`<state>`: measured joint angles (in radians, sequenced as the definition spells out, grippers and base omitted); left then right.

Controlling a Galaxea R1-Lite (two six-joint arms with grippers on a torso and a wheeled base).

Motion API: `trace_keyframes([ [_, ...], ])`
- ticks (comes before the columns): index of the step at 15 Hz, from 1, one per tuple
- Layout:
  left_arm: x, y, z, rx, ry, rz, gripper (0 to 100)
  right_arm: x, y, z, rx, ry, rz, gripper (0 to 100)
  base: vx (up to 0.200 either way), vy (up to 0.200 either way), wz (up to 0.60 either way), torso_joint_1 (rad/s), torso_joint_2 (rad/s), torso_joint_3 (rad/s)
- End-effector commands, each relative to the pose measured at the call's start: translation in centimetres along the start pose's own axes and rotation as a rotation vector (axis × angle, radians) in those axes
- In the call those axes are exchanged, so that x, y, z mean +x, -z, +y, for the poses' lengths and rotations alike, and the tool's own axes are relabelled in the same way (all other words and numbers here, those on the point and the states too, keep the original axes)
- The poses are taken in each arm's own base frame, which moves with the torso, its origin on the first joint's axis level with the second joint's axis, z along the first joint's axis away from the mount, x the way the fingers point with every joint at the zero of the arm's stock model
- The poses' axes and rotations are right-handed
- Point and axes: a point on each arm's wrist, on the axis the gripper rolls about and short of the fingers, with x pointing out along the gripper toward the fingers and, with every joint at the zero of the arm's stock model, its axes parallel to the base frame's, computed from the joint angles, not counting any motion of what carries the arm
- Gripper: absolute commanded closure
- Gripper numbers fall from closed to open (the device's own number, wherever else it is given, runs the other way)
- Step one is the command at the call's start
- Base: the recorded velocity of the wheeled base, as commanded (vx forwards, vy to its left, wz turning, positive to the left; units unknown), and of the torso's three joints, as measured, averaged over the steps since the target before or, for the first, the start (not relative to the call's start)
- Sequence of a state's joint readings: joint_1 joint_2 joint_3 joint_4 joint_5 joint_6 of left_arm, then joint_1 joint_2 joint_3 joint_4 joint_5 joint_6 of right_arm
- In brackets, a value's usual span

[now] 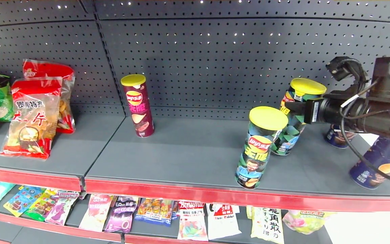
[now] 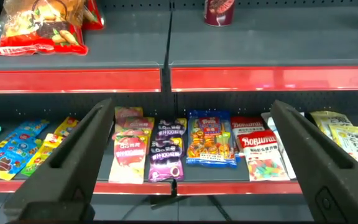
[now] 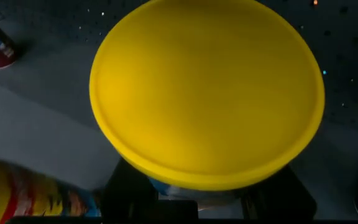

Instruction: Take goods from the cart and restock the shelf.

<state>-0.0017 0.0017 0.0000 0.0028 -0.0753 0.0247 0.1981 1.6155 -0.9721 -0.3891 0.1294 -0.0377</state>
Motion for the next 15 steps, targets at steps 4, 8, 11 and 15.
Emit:
trace_keyframes([
  [4, 0.0, 0.0, 0.0, 0.000, 0.000, 0.000, 0, 4.2, 0.0, 0.0, -0.008, -0.020, -0.015, 100, 0.000, 0.000, 0.00, 0.000, 0.00, 0.000],
  [8, 0.0, 0.0, 0.0, 0.000, 0.000, 0.000, 0, 4.8, 0.2, 0.4, -0.013, -0.076, -0.012, 100, 0.000, 0.000, 0.00, 0.000, 0.00, 0.000],
  [11, 0.0, 0.0, 0.0, 0.000, 0.000, 0.000, 0, 5.8, -0.1, 0.8, -0.021, -0.099, -0.020, 100, 0.000, 0.000, 0.00, 0.000, 0.00, 0.000],
  [15, 0.0, 0.0, 0.0, 0.000, 0.000, 0.000, 0, 6.2, 0.1, 1.3, -0.026, -0.149, -0.014, 100, 0.000, 0.000, 0.00, 0.000, 0.00, 0.000],
])
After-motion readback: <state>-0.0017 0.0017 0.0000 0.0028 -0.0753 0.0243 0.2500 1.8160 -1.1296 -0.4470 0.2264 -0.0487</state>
